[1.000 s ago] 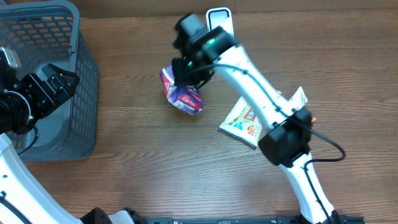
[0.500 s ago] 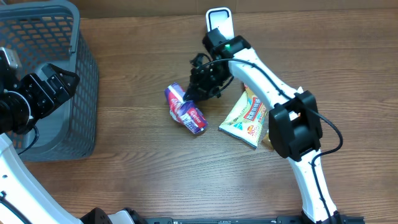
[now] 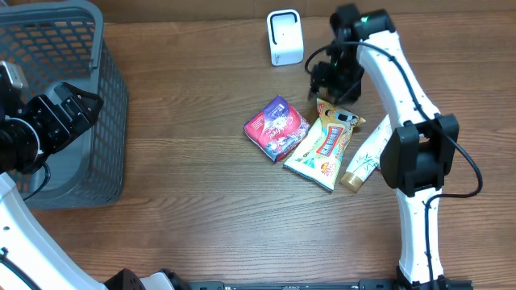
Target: Scan the item barcode
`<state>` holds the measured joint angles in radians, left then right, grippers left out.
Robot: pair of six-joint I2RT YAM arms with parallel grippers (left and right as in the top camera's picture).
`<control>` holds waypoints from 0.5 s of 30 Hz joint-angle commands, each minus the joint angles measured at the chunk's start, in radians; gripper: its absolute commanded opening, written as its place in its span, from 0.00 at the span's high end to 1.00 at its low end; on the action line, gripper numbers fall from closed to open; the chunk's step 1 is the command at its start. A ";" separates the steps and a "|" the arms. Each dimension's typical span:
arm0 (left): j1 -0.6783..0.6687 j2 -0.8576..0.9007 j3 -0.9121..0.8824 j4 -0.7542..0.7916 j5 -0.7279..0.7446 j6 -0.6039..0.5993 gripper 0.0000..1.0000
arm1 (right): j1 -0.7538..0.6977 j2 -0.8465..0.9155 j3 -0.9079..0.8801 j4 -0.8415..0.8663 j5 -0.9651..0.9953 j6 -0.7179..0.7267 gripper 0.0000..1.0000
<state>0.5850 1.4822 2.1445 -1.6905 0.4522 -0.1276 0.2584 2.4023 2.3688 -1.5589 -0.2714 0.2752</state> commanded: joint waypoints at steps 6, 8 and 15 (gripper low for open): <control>0.004 0.002 -0.006 0.001 0.009 -0.007 0.00 | 0.077 -0.012 0.000 0.025 -0.022 -0.320 0.09; 0.004 0.002 -0.006 0.001 0.009 -0.007 0.00 | 0.100 -0.012 -0.041 0.061 -0.022 -0.386 0.09; 0.004 0.002 -0.006 0.001 0.009 -0.007 0.00 | 0.148 -0.010 -0.196 0.201 0.009 -0.434 0.16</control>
<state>0.5850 1.4822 2.1445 -1.6905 0.4522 -0.1276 0.4046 2.4020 2.2158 -1.3853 -0.2798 -0.1089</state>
